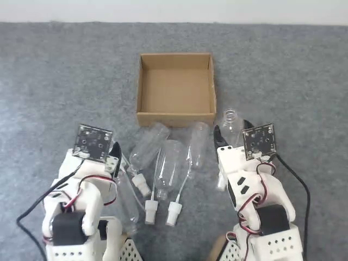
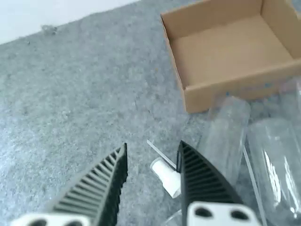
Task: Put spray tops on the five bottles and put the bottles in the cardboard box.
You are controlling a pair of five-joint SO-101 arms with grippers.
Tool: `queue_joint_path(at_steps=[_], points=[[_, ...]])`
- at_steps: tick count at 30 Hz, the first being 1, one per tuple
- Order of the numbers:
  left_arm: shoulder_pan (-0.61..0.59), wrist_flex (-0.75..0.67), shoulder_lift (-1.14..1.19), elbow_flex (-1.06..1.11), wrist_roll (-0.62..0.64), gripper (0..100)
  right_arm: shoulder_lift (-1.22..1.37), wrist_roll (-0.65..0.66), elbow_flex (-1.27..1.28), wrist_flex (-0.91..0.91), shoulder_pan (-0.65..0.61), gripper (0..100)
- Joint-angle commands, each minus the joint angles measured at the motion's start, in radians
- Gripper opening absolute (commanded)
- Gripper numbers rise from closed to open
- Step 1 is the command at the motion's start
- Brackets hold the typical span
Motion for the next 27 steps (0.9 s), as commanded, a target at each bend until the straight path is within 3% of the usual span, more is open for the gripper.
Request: queue_joint_path(at_steps=[1,6,17,27], points=[[0.018,0.018,0.008,-0.053,-0.081,16,-0.016,-0.009,-0.012,-0.025,0.013,9.7],[0.018,0.029,0.101,-0.088,-0.123,16,-0.016,-0.009,-0.012,-0.025,0.015,9.7],[0.015,0.098,0.600,-0.274,-0.120,16,-0.015,-0.009,-0.012,-0.025,0.015,9.7],[0.012,0.008,0.848,-0.277,0.086,16,-0.015,-0.008,-0.012,-0.025,0.015,9.7]])
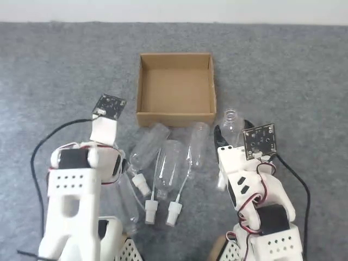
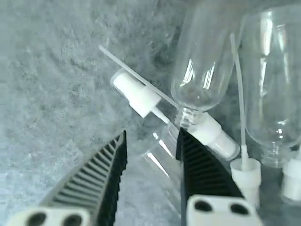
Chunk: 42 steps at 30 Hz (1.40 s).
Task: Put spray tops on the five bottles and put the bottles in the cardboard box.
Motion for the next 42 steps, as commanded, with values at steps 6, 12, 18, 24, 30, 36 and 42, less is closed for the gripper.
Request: queue_joint_path(at_steps=[6,12,18,24,30,36,42], points=[[-0.003,-0.161,0.164,-0.048,0.180,16,-0.015,-0.008,-0.012,-0.025,0.012,9.7],[-0.003,-0.218,0.272,-0.048,0.245,16,-0.013,-0.008,-0.012,-0.025,0.012,9.8],[-0.003,-0.293,0.382,-0.048,0.290,16,-0.013,-0.008,-0.012,-0.025,0.012,9.8],[-0.003,-0.353,0.473,-0.048,0.324,16,-0.019,-0.003,0.020,-0.067,0.010,9.9],[-0.005,-0.390,0.531,-0.048,0.350,16,-0.021,-0.002,0.029,-0.079,0.010,9.8],[-0.005,-0.437,0.572,-0.048,0.345,7,-0.021,-0.002,0.029,-0.079,0.010,9.8],[-0.005,-0.448,0.577,-0.050,0.348,5,-0.022,-0.002,0.029,-0.079,0.010,9.8]])
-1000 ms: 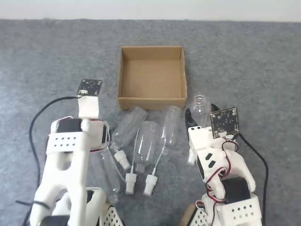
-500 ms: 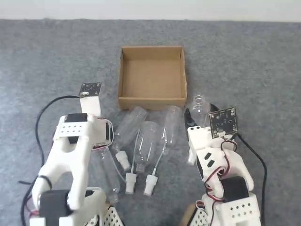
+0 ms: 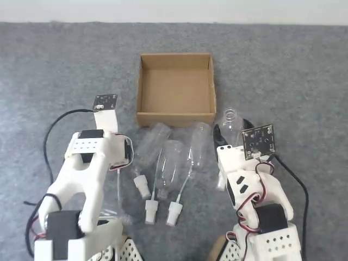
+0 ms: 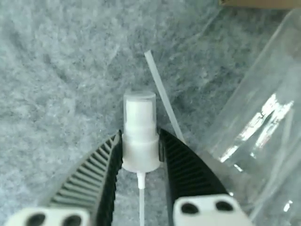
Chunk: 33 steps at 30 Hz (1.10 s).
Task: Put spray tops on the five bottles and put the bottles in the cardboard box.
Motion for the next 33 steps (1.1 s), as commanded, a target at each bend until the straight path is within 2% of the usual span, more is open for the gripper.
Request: queue_joint_path(at_steps=[1,21,33], points=[[-0.008,-0.020,-0.003,-0.041,0.005,5,-0.022,-0.002,-0.011,-0.024,0.008,9.8],[-0.008,-0.021,-0.005,-0.202,0.002,5,-0.018,-0.002,-0.009,-0.022,0.004,9.8],[-0.008,0.026,0.006,-0.170,-0.002,5,-0.022,-0.002,-0.009,-0.021,0.004,9.8]])
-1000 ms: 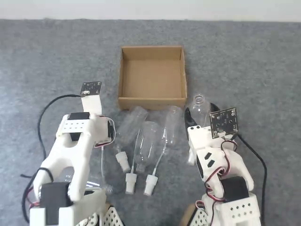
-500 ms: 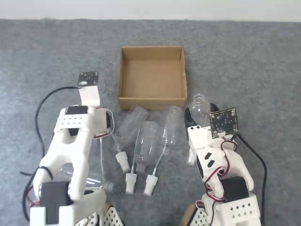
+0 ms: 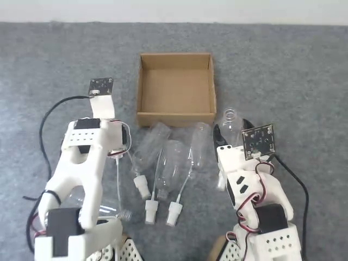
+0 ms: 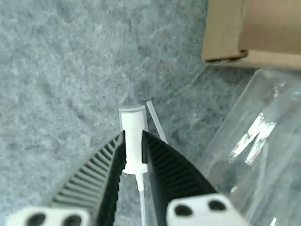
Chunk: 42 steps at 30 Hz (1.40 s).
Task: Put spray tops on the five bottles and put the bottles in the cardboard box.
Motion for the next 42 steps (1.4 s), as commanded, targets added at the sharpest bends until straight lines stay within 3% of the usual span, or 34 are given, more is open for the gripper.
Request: queue_joint_path(at_steps=[1,8,18,42], points=[[0.000,0.011,-0.009,-0.012,0.003,6,-0.022,-0.002,-0.009,-0.021,0.005,9.8],[-0.051,0.008,-0.008,0.010,0.006,19,-0.022,-0.002,-0.009,-0.018,0.005,9.8],[-0.087,-0.078,-0.008,0.085,0.003,19,-0.022,0.000,-0.009,-0.018,0.005,9.8],[-0.046,-0.069,0.023,0.079,-0.026,19,-0.016,-0.002,-0.009,-0.016,0.005,9.8]])
